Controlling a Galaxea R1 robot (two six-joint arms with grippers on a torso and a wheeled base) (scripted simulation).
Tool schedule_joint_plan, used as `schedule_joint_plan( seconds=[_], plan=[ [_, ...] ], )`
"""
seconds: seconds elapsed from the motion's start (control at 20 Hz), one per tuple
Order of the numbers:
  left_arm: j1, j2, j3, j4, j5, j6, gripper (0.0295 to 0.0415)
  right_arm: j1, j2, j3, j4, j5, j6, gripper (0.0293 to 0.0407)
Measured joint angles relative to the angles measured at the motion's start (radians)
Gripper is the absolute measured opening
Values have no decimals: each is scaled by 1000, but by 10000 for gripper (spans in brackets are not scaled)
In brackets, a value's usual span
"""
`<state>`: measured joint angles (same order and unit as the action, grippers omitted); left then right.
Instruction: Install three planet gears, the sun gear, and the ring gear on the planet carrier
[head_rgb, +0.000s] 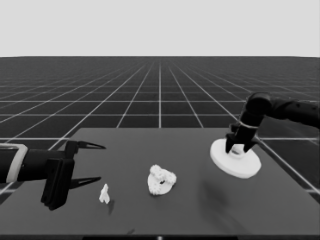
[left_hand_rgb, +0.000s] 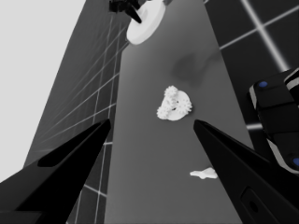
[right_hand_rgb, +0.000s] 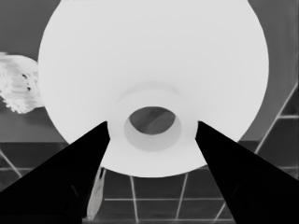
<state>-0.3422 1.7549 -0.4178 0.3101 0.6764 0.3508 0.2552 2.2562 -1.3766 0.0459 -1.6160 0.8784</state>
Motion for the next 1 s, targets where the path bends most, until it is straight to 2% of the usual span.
schedule_joint_plan(
  seconds=[0.25,0.3,0.35,0.4,0.55,0.75,0.8,0.85,0.9,1.0],
  plan=[
    [0,0,0,0,0,0,385,28,9,-20,21,-18,-8,348],
    [0,0,0,0,0,0,385,14,118,96,28,16,348,348],
    [0,0,0,0,0,0,385,3,362,86,21,34,525,348],
    [0,0,0,0,0,0,385,-4,540,-10,14,38,567,348],
    [0,0,0,0,0,0,385,-12,748,-217,6,37,533,348],
    [0,0,0,0,0,0,385,-14,792,-281,3,35,512,348],
    [0,0,0,0,0,0,385,-121,791,-273,-122,58,519,348],
    [0,0,0,0,0,0,385,-212,796,-291,-198,72,507,348],
    [0,0,0,0,0,0,385,-263,803,-317,-241,83,491,348],
    [0,0,0,0,0,0,385,-305,811,-350,-279,96,471,348]
  ],
)
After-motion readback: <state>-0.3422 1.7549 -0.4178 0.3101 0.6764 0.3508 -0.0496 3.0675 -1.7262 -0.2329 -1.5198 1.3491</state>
